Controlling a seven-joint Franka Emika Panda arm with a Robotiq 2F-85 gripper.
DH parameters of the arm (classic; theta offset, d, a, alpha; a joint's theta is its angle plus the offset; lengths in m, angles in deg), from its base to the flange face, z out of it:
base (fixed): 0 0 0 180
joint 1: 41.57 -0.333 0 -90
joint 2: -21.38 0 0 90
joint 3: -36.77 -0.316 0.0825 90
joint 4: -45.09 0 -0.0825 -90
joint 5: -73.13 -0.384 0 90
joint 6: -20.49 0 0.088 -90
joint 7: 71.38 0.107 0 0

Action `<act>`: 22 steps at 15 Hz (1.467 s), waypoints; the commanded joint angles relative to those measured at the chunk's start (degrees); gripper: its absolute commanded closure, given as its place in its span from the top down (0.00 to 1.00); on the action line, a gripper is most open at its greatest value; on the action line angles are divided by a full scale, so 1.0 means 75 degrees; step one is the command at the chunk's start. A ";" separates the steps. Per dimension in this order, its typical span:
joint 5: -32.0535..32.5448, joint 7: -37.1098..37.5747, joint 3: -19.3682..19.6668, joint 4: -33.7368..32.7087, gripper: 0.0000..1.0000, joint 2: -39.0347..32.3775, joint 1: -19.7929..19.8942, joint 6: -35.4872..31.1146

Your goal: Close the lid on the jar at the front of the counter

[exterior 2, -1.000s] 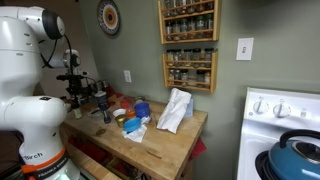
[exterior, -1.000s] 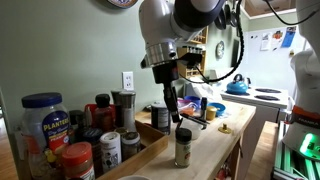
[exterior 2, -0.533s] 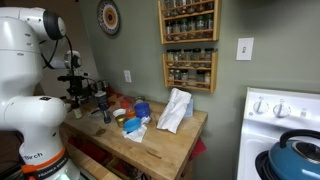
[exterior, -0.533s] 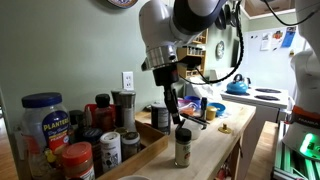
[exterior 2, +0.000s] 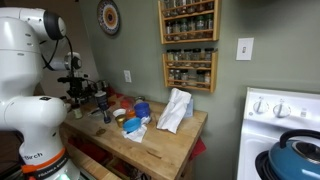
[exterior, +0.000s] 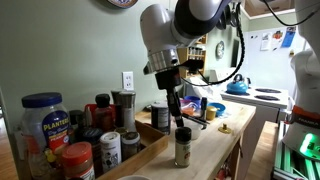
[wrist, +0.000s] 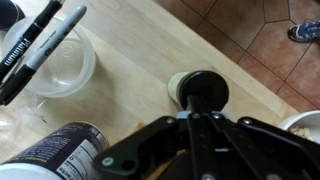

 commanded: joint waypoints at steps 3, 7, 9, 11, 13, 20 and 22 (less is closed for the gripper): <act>-0.0184 -0.0116 0.0021 0.0275 0.00 0.0199 0.0002 -0.0169; -0.0351 -0.0497 -0.0069 0.0551 0.00 0.0460 0.0054 -0.0583; -0.0592 -0.0906 -0.0151 0.0799 0.00 0.0643 0.0098 -0.0951; -0.0688 -0.1224 -0.0190 0.1106 0.00 0.0864 0.0098 -0.1131; -0.0800 -0.1414 -0.0216 0.1411 0.00 0.1097 0.0101 -0.1268; -0.1084 -0.1733 -0.0258 0.2130 0.00 0.1552 0.0072 -0.1989; -0.1088 -0.1765 -0.0262 0.2256 0.00 0.1565 0.0072 -0.2270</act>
